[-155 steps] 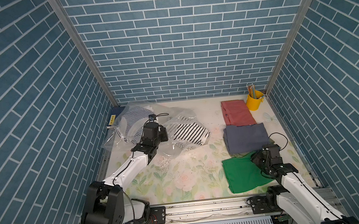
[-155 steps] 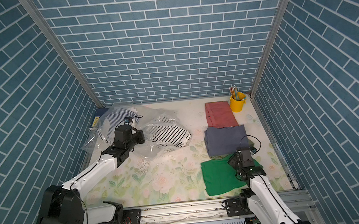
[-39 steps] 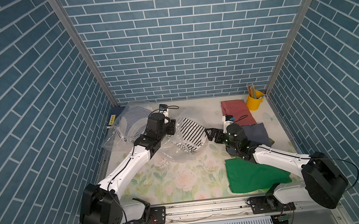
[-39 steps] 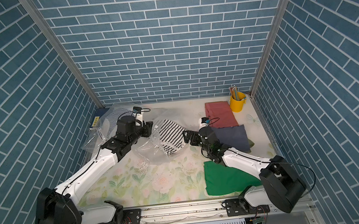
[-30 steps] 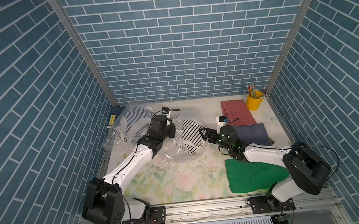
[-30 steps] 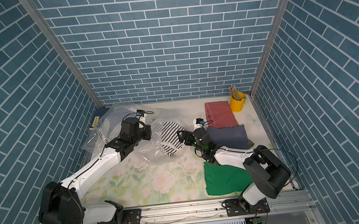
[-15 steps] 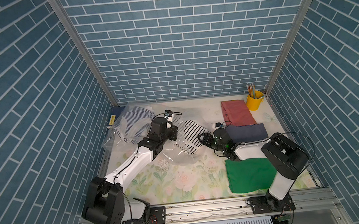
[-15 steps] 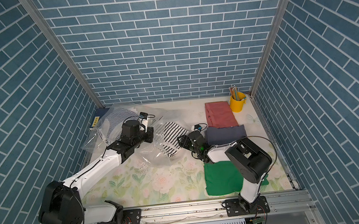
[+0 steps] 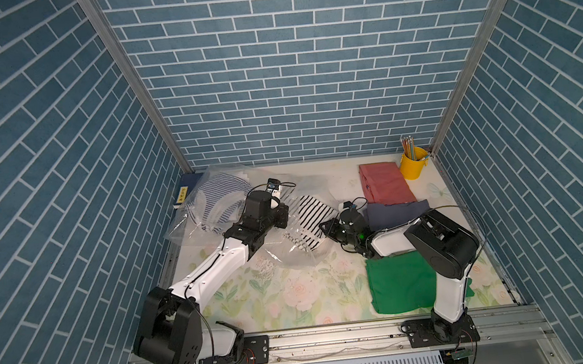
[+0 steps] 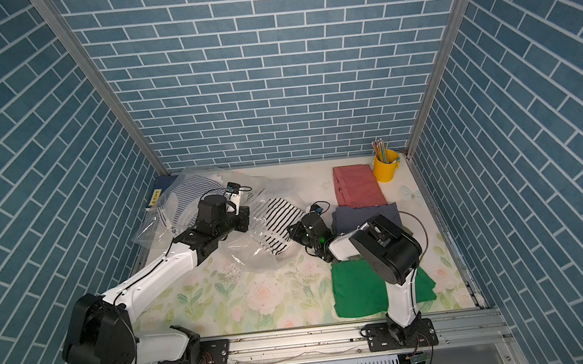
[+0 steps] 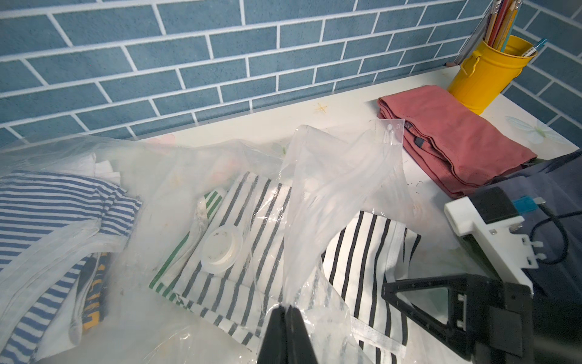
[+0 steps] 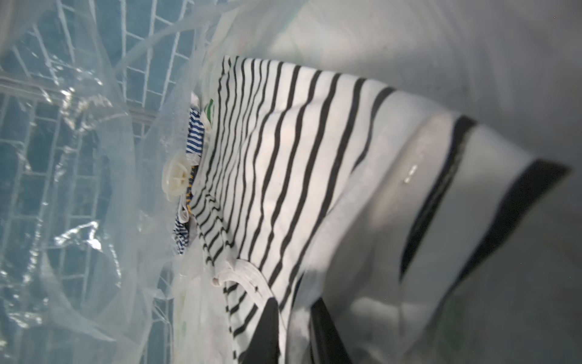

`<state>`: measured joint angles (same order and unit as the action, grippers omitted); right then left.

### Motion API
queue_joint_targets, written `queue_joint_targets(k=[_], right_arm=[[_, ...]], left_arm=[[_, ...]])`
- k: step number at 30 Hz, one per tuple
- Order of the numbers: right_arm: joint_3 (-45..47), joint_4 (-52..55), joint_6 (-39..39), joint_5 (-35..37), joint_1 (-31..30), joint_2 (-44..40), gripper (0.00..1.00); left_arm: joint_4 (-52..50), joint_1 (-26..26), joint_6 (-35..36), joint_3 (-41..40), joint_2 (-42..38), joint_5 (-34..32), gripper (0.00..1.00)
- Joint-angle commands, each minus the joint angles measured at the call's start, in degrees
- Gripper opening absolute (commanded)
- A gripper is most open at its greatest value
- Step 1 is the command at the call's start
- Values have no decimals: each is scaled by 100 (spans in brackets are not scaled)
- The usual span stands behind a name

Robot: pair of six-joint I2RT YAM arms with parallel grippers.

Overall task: Take the tank top out of the vacuum bag
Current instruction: Take out the tank top from the vacuum bag.

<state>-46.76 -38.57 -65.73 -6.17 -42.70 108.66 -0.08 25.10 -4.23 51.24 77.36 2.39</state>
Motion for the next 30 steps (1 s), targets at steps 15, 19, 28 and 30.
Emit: queue_joint_targets(k=[15, 19, 28, 30], right_arm=[[-650, 936, 933, 152, -64, -381, 0], [-633, 943, 957, 274, -67, -409, 0], [-1410, 1779, 1655, 386, -252, -308, 0], [-1436, 1851, 1669, 401, -257, -300, 0]], left_arm=[[122, 10, 22, -62, -19, -72, 0], [113, 8, 28, -62, -9, -97, 0], [113, 12, 31, -61, 4, -116, 0], [105, 8, 46, -61, 2, -125, 0]])
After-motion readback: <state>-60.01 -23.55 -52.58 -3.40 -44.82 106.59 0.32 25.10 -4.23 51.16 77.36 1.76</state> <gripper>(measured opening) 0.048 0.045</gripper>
